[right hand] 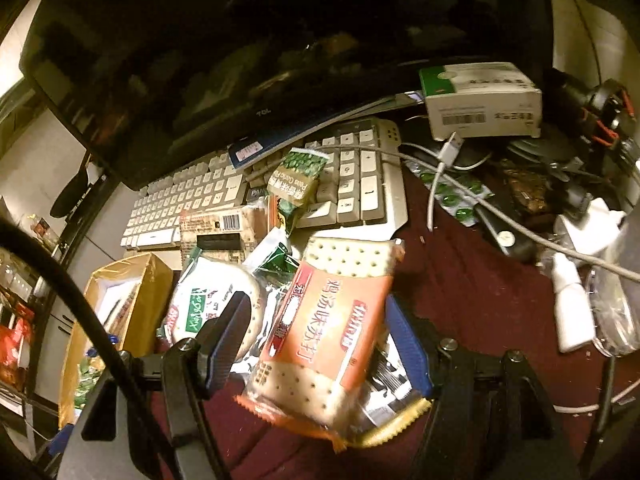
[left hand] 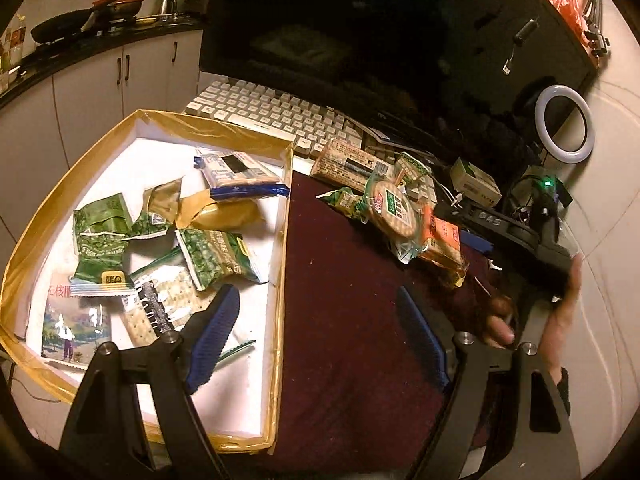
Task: Organize snacks
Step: 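Grasp the red-labelled soda cracker pack with the right tool, then grasp the round clear-bagged cracker pack with the left tool while the right tool holds the soda crackers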
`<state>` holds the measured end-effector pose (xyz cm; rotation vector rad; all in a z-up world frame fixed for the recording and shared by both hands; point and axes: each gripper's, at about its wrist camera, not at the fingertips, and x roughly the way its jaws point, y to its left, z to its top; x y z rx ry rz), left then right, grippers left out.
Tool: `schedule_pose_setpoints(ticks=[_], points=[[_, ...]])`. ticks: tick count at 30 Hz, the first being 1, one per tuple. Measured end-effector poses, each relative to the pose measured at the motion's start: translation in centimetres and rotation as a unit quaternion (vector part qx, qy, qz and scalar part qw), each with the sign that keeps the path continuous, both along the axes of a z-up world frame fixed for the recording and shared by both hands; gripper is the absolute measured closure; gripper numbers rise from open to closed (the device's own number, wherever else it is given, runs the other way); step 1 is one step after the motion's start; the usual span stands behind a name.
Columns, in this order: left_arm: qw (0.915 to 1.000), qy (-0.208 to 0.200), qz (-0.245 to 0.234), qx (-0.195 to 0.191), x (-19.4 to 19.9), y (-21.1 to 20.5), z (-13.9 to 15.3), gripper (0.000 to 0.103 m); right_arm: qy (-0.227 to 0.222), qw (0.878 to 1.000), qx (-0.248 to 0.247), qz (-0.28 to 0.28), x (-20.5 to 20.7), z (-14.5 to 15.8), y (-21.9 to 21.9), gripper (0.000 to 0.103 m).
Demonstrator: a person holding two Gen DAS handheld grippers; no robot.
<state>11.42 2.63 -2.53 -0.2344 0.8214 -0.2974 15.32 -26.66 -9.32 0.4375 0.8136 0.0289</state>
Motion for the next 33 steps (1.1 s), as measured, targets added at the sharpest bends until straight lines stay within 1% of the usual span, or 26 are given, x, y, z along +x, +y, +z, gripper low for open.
schedule_pose_setpoints(ticks=[2, 3, 5, 8, 9, 10, 11, 12, 16, 17, 18, 19, 21, 23, 25, 27, 29, 30, 33], points=[[1.0, 0.002, 0.001, 0.0, 0.1, -0.1, -0.2, 0.022, 0.0, 1.0, -0.014, -0.002, 0.0, -0.6, 0.6, 0.03], [1.0, 0.004, 0.001, 0.0, 0.2, -0.1, -0.3, 0.022, -0.006, 1.0, -0.026, 0.0, -0.1, -0.7, 0.9, 0.029], [1.0, 0.008, 0.0, 0.001, 0.4, -0.2, -0.5, 0.022, -0.011, 0.998, -0.059, 0.004, 0.0, -0.8, 1.6, 0.029], [0.9999, 0.011, 0.001, 0.002, 0.8, -0.5, -0.7, 0.022, -0.011, 0.996, -0.093, 0.005, 0.0, -0.8, 2.4, 0.029], [0.9999, 0.011, 0.002, 0.001, 0.9, -0.6, -0.7, 0.022, -0.01, 0.994, -0.108, 0.008, 0.1, -0.8, 2.7, 0.03], [0.9999, 0.011, 0.003, -0.002, 1.1, -0.6, -0.6, 0.022, -0.009, 0.992, -0.122, 0.007, 0.0, -0.8, 2.9, 0.034], [0.9999, 0.01, 0.003, -0.003, 1.2, -0.8, -0.5, 0.022, -0.006, 0.991, -0.135, 0.002, 0.0, -0.8, 3.1, 0.041], [1.0, 0.008, 0.003, -0.003, 1.4, -1.0, -0.3, 0.022, -0.006, 0.99, -0.138, 0.001, -0.1, -0.8, 3.1, 0.043], [0.9999, 0.004, -0.011, 0.0, 2.2, -2.3, 0.4, 0.022, -0.006, 0.993, -0.113, -0.014, -0.4, -0.7, 1.8, 0.045], [0.9998, 0.006, -0.017, 0.0, 2.5, -2.8, 0.5, 0.022, -0.008, 0.995, -0.1, -0.019, -0.6, -0.7, 1.2, 0.046], [0.9996, 0.011, -0.028, -0.001, 3.1, -3.5, 0.5, 0.022, -0.011, 0.996, -0.089, -0.02, -0.7, -0.6, 0.9, 0.046], [0.9993, 0.017, -0.035, 0.0, 3.5, -4.0, 0.4, 0.022, -0.016, 0.997, -0.066, -0.022, -1.0, -0.5, 0.3, 0.046], [0.9983, 0.03, -0.05, 0.001, 4.6, -5.1, 0.3, 0.022, -0.022, 0.999, -0.036, -0.027, -1.2, -0.4, -0.5, 0.046], [0.9969, 0.043, -0.065, 0.002, 5.9, -6.3, 0.0, 0.022, -0.024, 0.999, -0.017, -0.029, -1.3, -0.5, -0.9, 0.046], [0.9949, 0.067, -0.074, 0.007, 7.8, -7.7, -0.9, 0.022, -0.028, 0.999, -0.001, -0.03, -1.2, -0.5, -1.0, 0.046], [0.9919, 0.105, -0.071, 0.014, 9.7, -8.7, -2.1, 0.022, -0.033, 0.999, 0.001, -0.032, -1.5, -0.2, -1.3, 0.046], [0.9896, 0.128, -0.066, 0.008, 10.9, -9.2, -3.0, 0.022, -0.038, 0.999, 0.001, -0.035, -2.0, 0.0, -1.5, 0.046], [0.9893, 0.134, -0.056, 0.01, 11.5, -9.5, -3.4, 0.022, -0.039, 0.999, 0.001, -0.036, -2.2, 0.1, -1.7, 0.046], [0.9909, 0.125, -0.042, 0.028, 11.9, -10.5, -4.0, 0.022, -0.04, 0.998, 0.011, -0.036, -2.5, 0.2, -2.0, 0.045]])
